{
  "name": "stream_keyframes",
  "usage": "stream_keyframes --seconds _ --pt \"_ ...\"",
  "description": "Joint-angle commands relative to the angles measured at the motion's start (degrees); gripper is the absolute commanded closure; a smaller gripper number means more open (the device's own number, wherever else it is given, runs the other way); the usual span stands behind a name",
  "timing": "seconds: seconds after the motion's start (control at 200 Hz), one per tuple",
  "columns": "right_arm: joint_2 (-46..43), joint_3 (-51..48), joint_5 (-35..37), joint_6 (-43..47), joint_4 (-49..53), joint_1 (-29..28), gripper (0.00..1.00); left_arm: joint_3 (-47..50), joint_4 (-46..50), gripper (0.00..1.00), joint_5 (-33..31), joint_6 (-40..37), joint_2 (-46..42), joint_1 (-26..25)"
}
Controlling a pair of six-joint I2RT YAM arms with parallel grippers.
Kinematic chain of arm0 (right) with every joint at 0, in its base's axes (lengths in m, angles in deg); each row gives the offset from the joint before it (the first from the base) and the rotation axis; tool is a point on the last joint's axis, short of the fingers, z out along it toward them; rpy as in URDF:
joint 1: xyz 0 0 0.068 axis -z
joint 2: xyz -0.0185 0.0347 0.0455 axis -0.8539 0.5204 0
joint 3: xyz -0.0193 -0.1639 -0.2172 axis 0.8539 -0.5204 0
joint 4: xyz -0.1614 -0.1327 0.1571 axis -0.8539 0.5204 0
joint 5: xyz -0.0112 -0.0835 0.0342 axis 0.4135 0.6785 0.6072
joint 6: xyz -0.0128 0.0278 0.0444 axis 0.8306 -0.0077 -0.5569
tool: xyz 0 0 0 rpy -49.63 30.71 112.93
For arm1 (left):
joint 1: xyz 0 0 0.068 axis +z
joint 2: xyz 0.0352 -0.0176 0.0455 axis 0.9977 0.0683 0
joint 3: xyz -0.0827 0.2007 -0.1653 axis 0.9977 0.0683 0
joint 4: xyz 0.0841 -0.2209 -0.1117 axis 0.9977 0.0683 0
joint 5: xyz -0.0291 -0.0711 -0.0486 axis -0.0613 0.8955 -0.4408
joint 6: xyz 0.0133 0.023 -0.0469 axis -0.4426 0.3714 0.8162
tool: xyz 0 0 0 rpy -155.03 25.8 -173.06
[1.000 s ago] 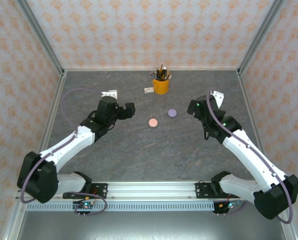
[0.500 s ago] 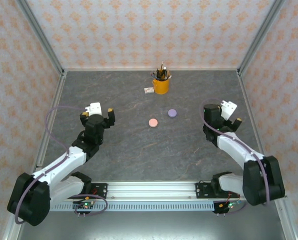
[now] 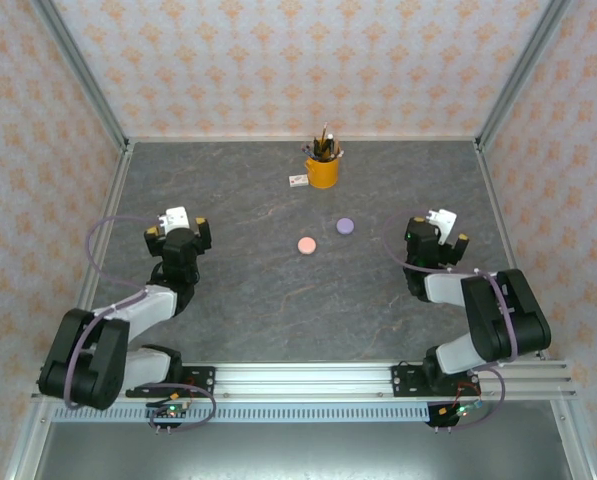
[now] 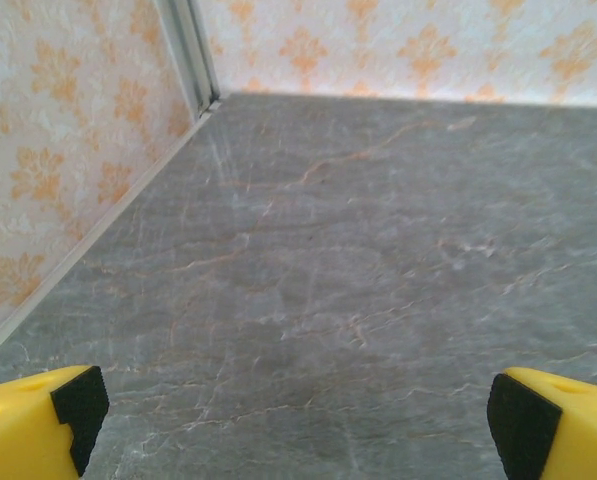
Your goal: Insert the wireless bluetooth earbuds into the charging case
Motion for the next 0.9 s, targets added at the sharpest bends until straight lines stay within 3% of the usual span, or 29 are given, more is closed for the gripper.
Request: stream_keyframes --seconds 0.0,0.05,0.095,0.16,0.215,0.275,0.335,0.896 --pt "0.13 0.13 -9.81 0.91 -4.73 2.45 0.00 -0.93 -5.82 0.00 6.04 -3.00 3.23 1.21" --pt "1.82 -0.70 -13.71 -1.49 -6.02 5.14 0.00 -2.46 -5.21 0.00 9.11 -3.61 5.04 2.17" --pt "5.15 -1.92 -13.37 -1.83 -14.05 6.12 0.00 -3.59 -4.71 0.01 11.58 -3.89 6.99 2.79" --pt "2.13 0.52 -15.87 -2.45 -3.80 6.55 0.00 -3.01 -8.18 0.01 14.38 -5.37 10.17 2.74" --pt "4.07 -0.71 -17.12 -1.35 -9.73 6.73 0.00 -3.12 -9.16 0.01 14.58 -4.50 12.09 3.26" --pt "2.57 0.59 -17.46 -1.90 -4.29 6.85 0.00 -3.65 -9.63 0.00 16.01 -3.36 13.53 4.68" --pt "3.45 0.15 -17.28 -1.57 -6.96 6.90 0.00 -4.23 -8.71 0.00 17.65 -2.60 13.62 5.87" --pt "3.50 1.23 -17.71 -1.48 -4.57 6.79 0.00 -4.38 -8.10 0.00 17.65 -2.51 13.46 5.99"
